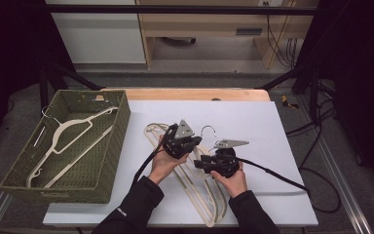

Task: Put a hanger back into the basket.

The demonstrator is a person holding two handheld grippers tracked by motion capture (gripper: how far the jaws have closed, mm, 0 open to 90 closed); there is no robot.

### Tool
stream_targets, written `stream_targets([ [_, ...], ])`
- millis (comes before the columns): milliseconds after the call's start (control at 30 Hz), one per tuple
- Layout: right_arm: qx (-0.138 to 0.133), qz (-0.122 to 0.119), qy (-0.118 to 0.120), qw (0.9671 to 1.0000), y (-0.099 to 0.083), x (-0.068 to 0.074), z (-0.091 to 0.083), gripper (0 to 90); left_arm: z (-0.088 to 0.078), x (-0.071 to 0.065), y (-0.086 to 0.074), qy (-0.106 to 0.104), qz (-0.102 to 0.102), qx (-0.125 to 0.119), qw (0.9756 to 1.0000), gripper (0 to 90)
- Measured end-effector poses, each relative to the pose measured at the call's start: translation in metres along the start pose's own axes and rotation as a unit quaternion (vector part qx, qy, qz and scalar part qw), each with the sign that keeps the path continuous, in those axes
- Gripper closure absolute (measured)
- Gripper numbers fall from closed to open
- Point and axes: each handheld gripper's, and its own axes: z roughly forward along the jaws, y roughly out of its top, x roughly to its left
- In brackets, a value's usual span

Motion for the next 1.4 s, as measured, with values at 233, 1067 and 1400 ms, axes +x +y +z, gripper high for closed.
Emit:
stream_targets([
  [233,0.0,0.027,0.03,0.9992,0.001,0.001,0.001,79.0,-0.009,0.002,0.0,-0.003,-0.006,-0.004,1.0,88.3],
  [1067,-0.019,0.044,0.076,0.9959,0.004,0.014,-0.027,87.0,-0.136,0.021,-0.038,0.01,-0.047,-0.04,0.998,17.7],
  [1400,-0.009,-0.033,0.117,0.9925,0.013,0.018,-0.051,87.1,-0.143,0.013,-0.051,-0.006,-0.038,-0.033,0.9987,14.3],
])
